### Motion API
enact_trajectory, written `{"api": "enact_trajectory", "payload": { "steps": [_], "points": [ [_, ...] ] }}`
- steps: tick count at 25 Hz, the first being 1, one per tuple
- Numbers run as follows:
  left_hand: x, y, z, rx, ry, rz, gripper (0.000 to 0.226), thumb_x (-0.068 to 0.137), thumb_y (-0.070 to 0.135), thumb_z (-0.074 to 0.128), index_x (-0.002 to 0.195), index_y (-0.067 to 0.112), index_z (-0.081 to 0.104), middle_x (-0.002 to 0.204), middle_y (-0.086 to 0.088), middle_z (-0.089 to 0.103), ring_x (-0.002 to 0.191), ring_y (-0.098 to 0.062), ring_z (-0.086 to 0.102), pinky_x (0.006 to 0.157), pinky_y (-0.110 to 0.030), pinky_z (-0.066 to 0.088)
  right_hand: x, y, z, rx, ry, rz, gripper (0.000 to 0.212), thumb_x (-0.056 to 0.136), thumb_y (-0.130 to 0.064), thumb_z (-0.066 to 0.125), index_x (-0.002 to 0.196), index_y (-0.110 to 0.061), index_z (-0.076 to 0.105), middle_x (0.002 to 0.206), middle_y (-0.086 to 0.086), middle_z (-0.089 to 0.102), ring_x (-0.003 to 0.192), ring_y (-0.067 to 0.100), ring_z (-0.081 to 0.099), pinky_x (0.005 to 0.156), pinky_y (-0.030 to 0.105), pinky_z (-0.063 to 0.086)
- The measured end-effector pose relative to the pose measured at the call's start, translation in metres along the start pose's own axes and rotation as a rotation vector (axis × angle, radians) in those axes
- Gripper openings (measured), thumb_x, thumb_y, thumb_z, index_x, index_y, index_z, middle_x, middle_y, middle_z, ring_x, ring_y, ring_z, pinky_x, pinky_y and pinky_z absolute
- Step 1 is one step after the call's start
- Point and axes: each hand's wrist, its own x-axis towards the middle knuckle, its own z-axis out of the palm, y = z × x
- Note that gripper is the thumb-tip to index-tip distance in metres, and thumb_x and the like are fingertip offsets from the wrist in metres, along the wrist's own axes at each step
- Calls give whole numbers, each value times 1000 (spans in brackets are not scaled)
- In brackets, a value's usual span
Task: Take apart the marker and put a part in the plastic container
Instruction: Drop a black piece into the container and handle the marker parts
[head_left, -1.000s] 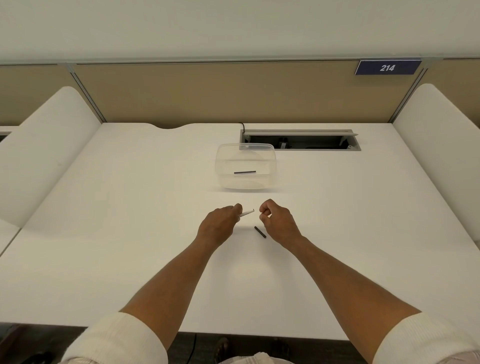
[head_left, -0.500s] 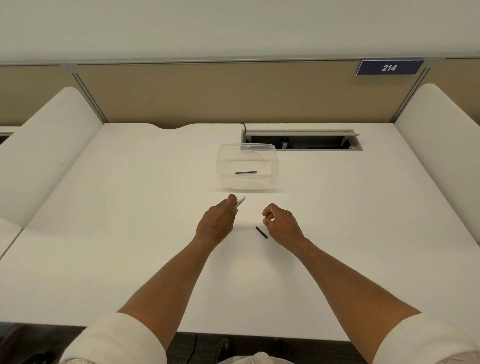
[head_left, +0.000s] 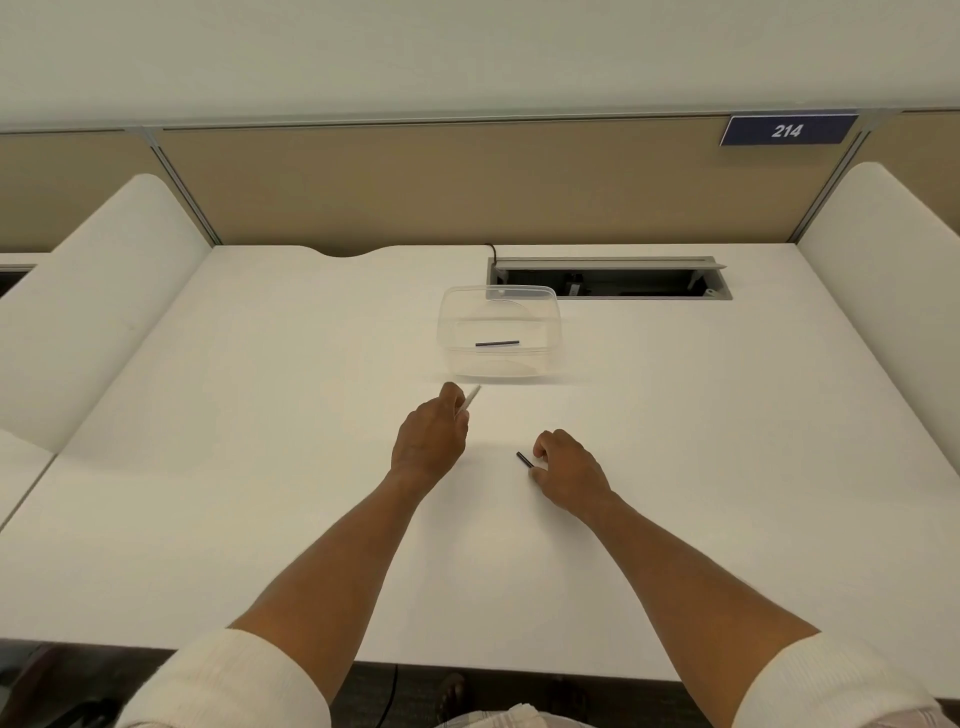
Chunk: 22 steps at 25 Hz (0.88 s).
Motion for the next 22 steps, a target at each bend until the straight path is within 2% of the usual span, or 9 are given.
{"api": "enact_trajectory", "payload": {
  "steps": [3,7,12,15,19,22],
  "points": [
    [-2,-3,1,55,-59,9,8,95,27,51,102,24,50,94,4,71,78,-28,63,63,-35,47,0,-4,3,-35,12,4,19,88,-31,59,102,-19,52,104,-5,52,95,20,54,78,32,42],
    [-6,-7,1,-8,-178,-10,6,91,30,57,96,31,58,95,13,73,82,-20,64,67,-32,50,1,-7,3,-83,23,9,21,88,-33,60,99,-19,50,103,-4,52,94,22,54,72,31,37],
    [-10,-14,1,-34,-229,-35,6,90,29,57,94,32,62,93,15,72,82,-16,64,68,-32,51,-2,-8,5,-130,66,-12,15,91,-26,57,100,-16,52,104,-2,53,96,22,54,72,31,38],
    [-10,-16,0,-29,-237,-26,6,90,29,59,94,32,63,92,15,72,83,-15,64,69,-32,51,-3,-13,3,-165,78,-7,8,92,-18,51,99,-14,54,103,0,55,97,24,54,74,34,44],
    [-13,-16,-1,-29,-244,-27,6,89,29,59,93,33,63,92,16,72,80,-14,63,65,-29,49,-8,-12,4,-243,101,-42,14,92,-6,44,102,-12,53,106,2,55,98,24,52,74,35,45],
    [-14,-18,-2,-10,-251,-18,6,89,29,60,92,33,63,91,16,72,80,-14,63,64,-29,49,-11,-7,5,-197,126,-43,14,93,-4,43,102,-13,50,103,1,53,94,23,52,72,35,45]
  ]
}}
